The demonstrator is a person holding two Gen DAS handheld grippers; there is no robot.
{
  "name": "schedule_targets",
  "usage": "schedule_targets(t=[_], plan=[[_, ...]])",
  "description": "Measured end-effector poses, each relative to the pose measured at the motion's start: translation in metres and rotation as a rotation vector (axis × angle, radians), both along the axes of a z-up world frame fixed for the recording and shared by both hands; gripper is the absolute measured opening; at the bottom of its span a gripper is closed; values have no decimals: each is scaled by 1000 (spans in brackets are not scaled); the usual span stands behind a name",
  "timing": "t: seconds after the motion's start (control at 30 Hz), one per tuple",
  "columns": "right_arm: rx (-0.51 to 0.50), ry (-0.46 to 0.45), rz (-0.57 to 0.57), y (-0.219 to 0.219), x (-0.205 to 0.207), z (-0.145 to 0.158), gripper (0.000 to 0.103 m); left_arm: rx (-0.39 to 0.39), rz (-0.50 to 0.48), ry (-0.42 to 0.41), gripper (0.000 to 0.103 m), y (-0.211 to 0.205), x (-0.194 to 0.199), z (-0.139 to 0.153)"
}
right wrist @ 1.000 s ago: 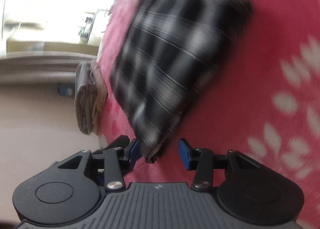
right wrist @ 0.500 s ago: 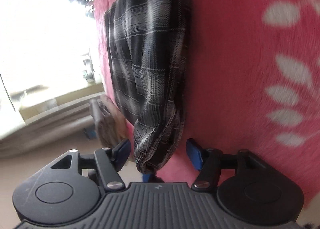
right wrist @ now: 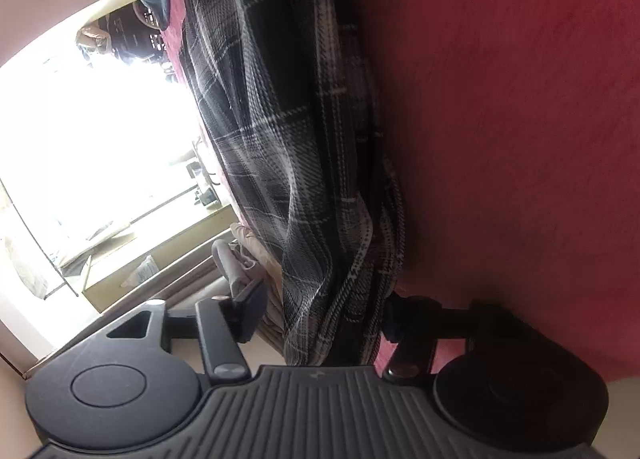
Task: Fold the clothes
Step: 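Grasp the plaid garment edge with the left gripper while the right gripper holds it upright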
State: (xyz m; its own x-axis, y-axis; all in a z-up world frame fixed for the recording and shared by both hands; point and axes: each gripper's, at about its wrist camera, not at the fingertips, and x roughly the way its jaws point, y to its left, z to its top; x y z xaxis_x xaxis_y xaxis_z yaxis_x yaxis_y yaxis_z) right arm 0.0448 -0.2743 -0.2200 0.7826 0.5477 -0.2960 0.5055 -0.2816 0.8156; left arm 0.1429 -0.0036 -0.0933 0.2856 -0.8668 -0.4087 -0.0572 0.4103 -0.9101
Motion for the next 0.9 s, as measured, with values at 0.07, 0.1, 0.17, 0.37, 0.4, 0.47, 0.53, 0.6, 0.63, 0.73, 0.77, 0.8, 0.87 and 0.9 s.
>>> schedule_targets(t=[0.07,0.1,0.17,0.37,0.4,0.47,0.53,0.6,0.63,0.73,0.77,0.8,0.87,0.9], plan=[[0,1,-4,-1,-3,-1,46,-1,0,-4,70,0,0,1],[0,3,-4,-3,-4,-2,41,0,-1,-6,70,0,0,2],[-1,1,-2,-6,-6,-2,35,1,-4,-12,70,1,0,2],[-29,-17,9,-12,-4,5,28,-30,17,-42,70,14,-4,3],[-29,-18,11,-14,-4,5,27,-36,27,-47,70,18,-5,3],[-28,-18,13,-17,-5,6,27,-41,52,-49,71,25,-4,3],[-27,-20,16,-19,-6,7,26,-34,77,-40,71,32,-3,1],[-31,-23,18,-19,-7,8,25,-13,91,-32,71,35,0,-1],[-32,-26,19,-19,-7,9,25,-5,85,-25,71,34,3,-4],[-39,-36,25,-19,-4,11,24,17,58,-2,71,28,13,-13],[-40,-40,26,-19,-3,12,24,18,45,9,71,25,17,-17],[-40,-46,28,-19,-3,13,23,18,30,21,71,22,22,-21],[-44,-56,33,-20,-1,15,23,6,2,46,71,14,31,-28],[-47,-62,35,-21,0,16,23,-1,-12,58,71,10,36,-32]])
